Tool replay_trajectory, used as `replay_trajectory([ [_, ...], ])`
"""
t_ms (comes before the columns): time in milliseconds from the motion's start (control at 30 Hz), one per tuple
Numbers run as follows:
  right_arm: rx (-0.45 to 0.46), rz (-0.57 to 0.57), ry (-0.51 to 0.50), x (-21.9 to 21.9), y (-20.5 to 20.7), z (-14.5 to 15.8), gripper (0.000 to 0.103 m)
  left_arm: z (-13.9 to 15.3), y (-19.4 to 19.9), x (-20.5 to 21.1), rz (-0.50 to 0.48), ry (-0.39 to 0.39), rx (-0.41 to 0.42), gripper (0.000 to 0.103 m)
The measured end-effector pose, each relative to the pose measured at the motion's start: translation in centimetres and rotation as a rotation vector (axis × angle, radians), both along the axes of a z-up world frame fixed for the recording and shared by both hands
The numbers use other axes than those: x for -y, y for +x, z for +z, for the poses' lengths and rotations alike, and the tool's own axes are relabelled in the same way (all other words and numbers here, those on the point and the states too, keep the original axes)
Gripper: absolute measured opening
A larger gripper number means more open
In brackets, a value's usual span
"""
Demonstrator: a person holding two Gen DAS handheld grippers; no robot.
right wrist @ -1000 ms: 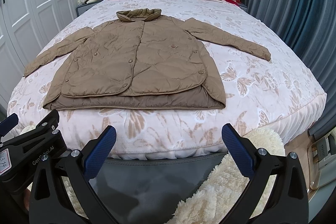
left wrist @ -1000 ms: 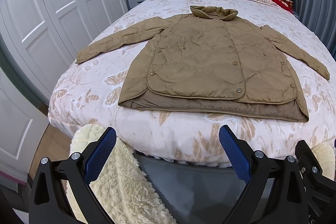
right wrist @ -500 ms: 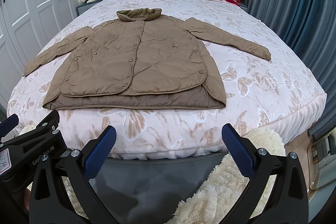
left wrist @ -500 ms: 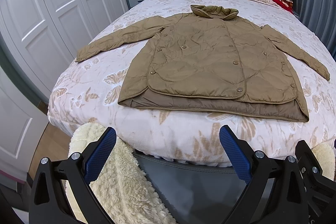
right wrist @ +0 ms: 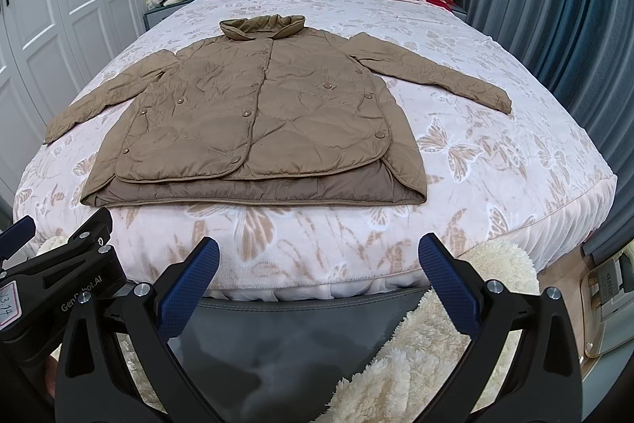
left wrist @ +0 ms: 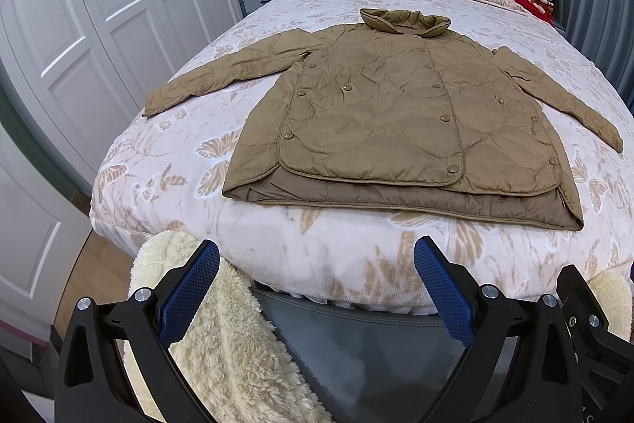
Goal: Fold large clothes
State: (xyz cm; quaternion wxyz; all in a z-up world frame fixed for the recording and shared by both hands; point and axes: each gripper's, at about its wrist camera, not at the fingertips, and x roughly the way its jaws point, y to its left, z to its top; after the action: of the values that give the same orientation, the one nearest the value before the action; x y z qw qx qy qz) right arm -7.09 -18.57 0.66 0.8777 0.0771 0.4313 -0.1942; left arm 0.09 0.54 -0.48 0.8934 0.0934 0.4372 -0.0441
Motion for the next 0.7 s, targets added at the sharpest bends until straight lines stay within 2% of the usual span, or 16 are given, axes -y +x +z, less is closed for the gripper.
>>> replay_trajectory([
  [700, 0.000, 0.000, -0.001, -0.06, 0.01, -0.09, 0.098, -0.16, -0.12, -0.11, 0.001, 0.000, -0.002, 0.096],
])
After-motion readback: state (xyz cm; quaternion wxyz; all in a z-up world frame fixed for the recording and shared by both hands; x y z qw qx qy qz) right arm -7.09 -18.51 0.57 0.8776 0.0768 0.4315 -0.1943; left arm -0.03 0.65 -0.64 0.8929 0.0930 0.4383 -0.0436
